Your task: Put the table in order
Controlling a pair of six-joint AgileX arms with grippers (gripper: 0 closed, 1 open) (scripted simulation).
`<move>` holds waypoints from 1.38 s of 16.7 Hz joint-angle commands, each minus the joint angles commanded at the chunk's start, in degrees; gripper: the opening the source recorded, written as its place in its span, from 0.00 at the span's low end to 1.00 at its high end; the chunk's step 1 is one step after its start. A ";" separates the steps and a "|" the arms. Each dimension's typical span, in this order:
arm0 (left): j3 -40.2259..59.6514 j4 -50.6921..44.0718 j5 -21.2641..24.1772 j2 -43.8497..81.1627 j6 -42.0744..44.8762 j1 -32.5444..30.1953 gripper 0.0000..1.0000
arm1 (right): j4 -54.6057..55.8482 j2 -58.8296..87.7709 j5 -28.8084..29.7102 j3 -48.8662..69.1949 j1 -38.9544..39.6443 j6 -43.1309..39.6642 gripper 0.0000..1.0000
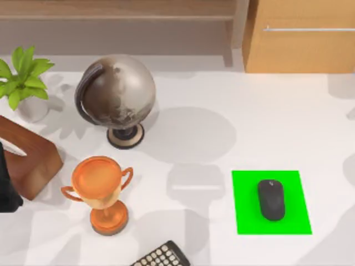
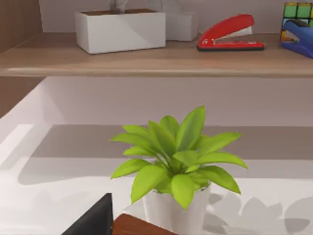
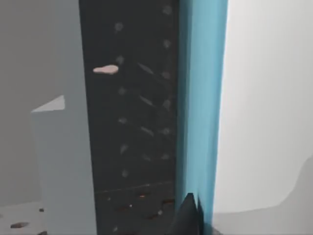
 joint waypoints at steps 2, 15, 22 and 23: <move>0.00 0.00 0.00 0.00 0.00 0.00 1.00 | 0.00 0.00 0.00 0.00 0.00 0.00 0.45; 0.00 0.00 0.00 0.00 0.00 0.00 1.00 | 0.00 0.00 0.00 0.00 0.00 0.00 1.00; 0.00 0.00 0.00 0.00 0.00 0.00 1.00 | 1.02 -3.06 -1.26 -3.62 -1.37 -0.52 1.00; 0.00 0.00 0.00 0.00 0.00 0.00 1.00 | 1.25 -3.79 -1.57 -4.99 -1.85 -0.62 1.00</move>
